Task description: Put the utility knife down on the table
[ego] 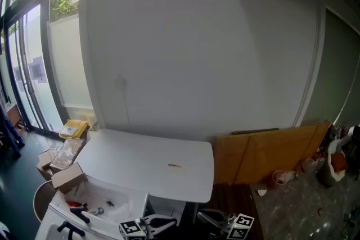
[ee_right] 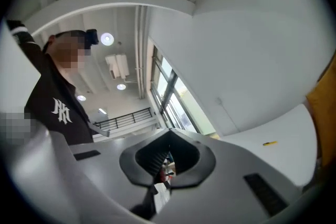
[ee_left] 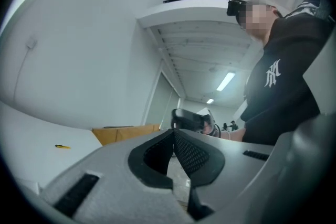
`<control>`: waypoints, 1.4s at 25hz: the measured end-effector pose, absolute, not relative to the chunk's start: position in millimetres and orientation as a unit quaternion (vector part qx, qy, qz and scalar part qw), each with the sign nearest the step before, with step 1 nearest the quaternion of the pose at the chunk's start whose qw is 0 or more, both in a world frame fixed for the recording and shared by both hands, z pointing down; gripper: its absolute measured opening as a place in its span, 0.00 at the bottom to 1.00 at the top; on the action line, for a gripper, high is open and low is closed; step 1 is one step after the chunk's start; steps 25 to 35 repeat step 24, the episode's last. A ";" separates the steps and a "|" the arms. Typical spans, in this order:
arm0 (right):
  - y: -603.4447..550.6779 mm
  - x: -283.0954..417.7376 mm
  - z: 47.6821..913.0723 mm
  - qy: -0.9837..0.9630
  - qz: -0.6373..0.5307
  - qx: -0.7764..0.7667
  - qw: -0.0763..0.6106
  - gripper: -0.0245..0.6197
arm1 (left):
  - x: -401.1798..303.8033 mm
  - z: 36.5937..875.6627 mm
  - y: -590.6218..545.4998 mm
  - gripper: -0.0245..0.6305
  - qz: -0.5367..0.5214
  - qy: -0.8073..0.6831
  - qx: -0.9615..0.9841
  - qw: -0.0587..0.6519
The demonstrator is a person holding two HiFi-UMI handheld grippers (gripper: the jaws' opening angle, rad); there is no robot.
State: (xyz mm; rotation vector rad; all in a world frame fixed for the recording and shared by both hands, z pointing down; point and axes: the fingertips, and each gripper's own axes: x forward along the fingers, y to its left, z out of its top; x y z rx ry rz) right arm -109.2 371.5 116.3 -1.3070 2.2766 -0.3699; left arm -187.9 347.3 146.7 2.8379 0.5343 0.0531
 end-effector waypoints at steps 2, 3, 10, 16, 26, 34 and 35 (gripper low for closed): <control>386.1 -114.1 116.4 0.844 -0.125 -0.458 0.248 0.04 | -179.1 147.2 351.3 0.04 0.008 0.169 0.976 0.140; 389.8 -114.7 119.9 0.847 -0.125 -0.456 0.244 0.04 | -175.3 146.5 356.4 0.04 0.005 0.172 0.975 0.141; 381.1 -113.1 135.7 0.854 -0.138 -0.450 0.224 0.05 | -172.9 154.6 348.7 0.04 0.024 0.149 0.980 0.129; 370.5 -115.6 129.8 0.864 -0.127 -0.439 0.212 0.04 | -169.5 158.8 337.7 0.04 0.034 0.119 0.983 0.134; 366.9 -109.0 138.6 0.865 -0.135 -0.438 0.205 0.05 | -167.3 160.2 343.2 0.04 0.046 0.127 0.983 0.122; 366.9 -109.0 138.6 0.865 -0.135 -0.438 0.205 0.05 | -167.3 160.2 343.2 0.04 0.046 0.127 0.983 0.122; 366.9 -109.0 138.6 0.865 -0.135 -0.438 0.205 0.05 | -167.3 160.2 343.2 0.04 0.046 0.127 0.983 0.122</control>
